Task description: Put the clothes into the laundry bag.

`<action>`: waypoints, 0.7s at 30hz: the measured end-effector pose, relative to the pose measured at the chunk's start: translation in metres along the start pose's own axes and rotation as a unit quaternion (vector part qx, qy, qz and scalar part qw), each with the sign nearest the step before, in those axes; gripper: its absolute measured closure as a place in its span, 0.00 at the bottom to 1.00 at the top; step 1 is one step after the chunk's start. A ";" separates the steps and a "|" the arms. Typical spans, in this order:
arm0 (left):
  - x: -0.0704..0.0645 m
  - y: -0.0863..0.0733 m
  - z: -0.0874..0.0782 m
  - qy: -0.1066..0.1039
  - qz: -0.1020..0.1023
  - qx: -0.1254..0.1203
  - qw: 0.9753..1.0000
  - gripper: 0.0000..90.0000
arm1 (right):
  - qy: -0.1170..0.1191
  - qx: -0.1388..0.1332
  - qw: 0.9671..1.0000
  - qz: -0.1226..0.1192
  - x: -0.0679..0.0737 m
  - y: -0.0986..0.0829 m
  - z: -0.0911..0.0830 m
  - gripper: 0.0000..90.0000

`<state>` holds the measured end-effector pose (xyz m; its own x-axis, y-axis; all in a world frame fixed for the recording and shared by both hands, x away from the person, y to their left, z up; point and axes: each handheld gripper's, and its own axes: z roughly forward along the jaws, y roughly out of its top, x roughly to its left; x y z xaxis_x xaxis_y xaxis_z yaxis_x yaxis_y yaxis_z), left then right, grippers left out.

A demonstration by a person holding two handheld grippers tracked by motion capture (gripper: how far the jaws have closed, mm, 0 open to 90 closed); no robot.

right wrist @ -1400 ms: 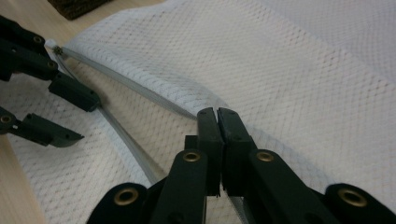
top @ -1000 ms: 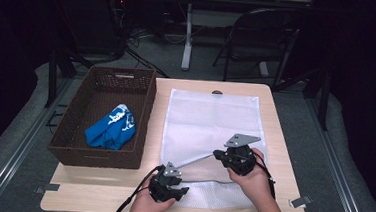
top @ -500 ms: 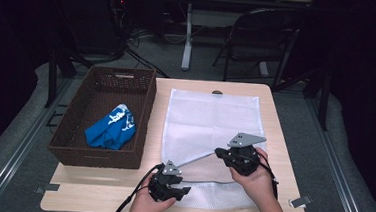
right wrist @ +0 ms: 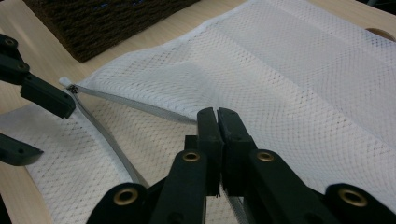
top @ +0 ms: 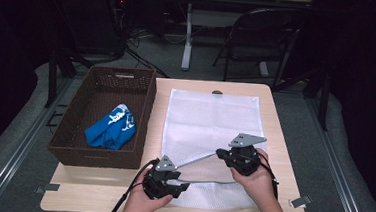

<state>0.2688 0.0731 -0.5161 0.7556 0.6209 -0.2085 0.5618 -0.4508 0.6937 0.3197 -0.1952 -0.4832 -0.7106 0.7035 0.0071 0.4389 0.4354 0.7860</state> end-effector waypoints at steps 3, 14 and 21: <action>0.001 0.006 -0.017 0.005 -0.003 -0.011 1.000 0.52 | 0.000 0.000 1.000 -0.003 0.001 0.001 -0.001 0.98; 0.027 0.016 -0.059 0.064 -0.034 -0.053 0.996 0.47 | 0.001 -0.001 1.000 -0.004 0.003 0.001 -0.001 0.98; 0.059 0.022 -0.080 0.110 -0.059 -0.047 0.991 0.41 | -0.001 -0.001 1.000 -0.005 0.003 0.001 -0.002 0.98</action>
<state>0.2986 0.1509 -0.4574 0.5897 0.7948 -0.1433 0.6000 -0.3124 0.7365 0.3167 -0.1940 -0.4809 -0.7147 0.6994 -0.0019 0.4301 0.4417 0.7874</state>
